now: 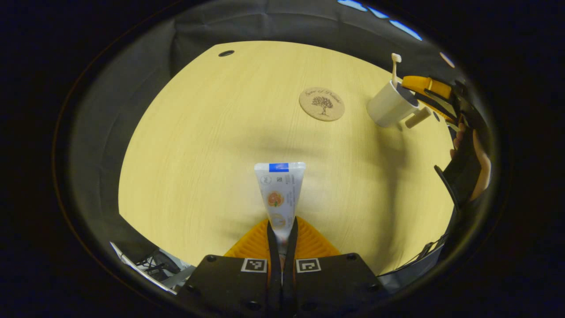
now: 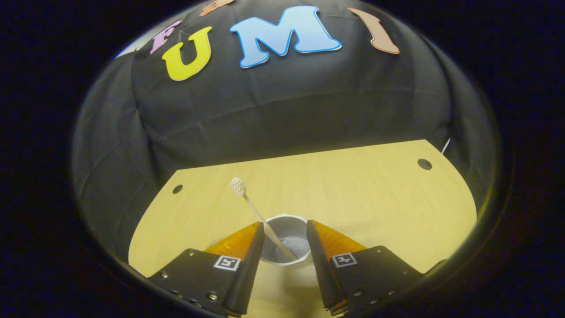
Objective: Put the toothbrush and toothpaste on the desktop into the cup, then pick up the cup and place it on the coaster on the desktop.
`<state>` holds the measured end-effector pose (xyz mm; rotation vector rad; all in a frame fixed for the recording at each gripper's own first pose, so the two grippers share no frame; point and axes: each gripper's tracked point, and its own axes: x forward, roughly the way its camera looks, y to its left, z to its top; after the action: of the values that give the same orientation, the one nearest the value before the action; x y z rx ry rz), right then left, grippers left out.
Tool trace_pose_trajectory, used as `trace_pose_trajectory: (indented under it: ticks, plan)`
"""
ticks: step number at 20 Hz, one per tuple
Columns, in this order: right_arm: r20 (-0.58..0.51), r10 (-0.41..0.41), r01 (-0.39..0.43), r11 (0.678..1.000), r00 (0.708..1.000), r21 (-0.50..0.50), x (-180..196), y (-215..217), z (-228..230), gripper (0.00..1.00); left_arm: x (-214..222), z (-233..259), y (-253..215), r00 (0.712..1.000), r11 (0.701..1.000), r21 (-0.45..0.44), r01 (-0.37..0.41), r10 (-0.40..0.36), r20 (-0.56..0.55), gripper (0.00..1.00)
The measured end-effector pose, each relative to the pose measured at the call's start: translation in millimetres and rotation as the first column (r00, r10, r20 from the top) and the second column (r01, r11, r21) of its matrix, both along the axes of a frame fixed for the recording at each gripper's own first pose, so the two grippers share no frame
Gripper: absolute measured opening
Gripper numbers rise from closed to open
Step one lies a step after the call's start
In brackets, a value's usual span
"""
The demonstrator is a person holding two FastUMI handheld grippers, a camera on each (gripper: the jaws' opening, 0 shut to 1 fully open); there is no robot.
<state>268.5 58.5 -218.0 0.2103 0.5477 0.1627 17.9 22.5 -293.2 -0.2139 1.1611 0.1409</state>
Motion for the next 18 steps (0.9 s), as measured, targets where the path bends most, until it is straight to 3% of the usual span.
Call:
trace_pose_trajectory:
  ticks: [1,2,5,6,13,18]
  plan:
    - [0.009,-0.008,0.008,1.0,1.0,0.005,-3,-3,6,0.6,2,1,-1,1.0,1.0,0.002,0.006,-0.006,0.006,0.1]
    - [0.018,-0.013,0.013,1.0,1.0,0.011,-7,-6,11,0.55,5,3,-2,1.0,1.0,0.003,0.012,-0.012,0.013,0.1]
    - [0.032,-0.035,0.034,0.999,0.999,0.016,-17,-22,19,0.65,16,7,-12,0.998,0.999,0.003,0.038,-0.038,0.051,0.1]
    - [0.029,-0.039,0.039,0.999,0.999,0.014,-22,-27,19,0.6,22,10,-14,0.996,0.999,0.001,0.047,-0.047,0.072,0.1]
    - [-0.024,-0.11,0.11,0.994,0.994,0.02,-56,-84,3,0.6,65,42,-42,0.976,0.996,-0.004,0.085,-0.083,0.202,0.09]
    - [-0.063,-0.161,0.161,0.987,0.985,-0.007,-84,-132,-10,0.6,106,69,-62,0.946,0.995,0.0,0.101,-0.096,0.308,0.1]
